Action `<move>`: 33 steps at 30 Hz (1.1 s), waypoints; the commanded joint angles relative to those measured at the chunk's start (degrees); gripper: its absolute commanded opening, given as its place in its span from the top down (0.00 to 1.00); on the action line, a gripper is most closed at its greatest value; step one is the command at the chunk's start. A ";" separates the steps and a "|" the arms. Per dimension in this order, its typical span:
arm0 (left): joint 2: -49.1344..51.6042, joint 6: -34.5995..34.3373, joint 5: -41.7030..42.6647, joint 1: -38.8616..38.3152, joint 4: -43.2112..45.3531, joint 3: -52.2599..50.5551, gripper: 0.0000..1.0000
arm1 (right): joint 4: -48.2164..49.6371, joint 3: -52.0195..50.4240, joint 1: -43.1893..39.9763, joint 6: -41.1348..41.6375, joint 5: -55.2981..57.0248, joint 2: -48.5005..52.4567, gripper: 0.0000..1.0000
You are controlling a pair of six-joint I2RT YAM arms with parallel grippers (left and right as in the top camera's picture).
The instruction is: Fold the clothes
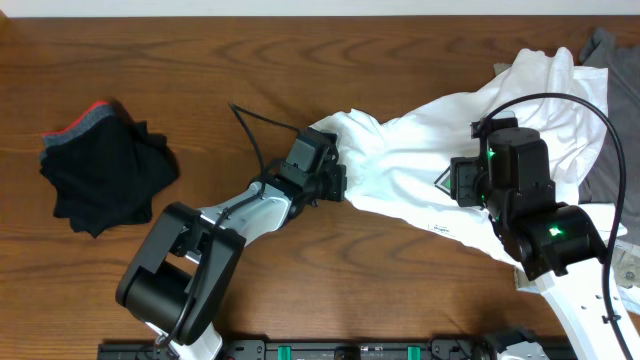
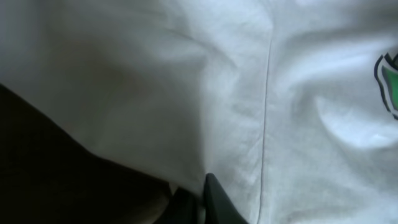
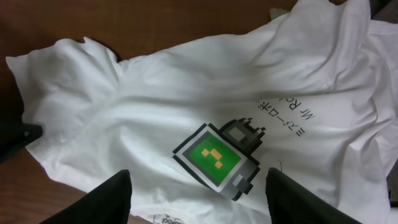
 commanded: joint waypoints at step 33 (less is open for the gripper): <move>-12.22 4.48 15.96 18.32 -40.39 9.31 0.02 | -2.08 0.76 -0.48 -0.04 0.61 -0.46 0.29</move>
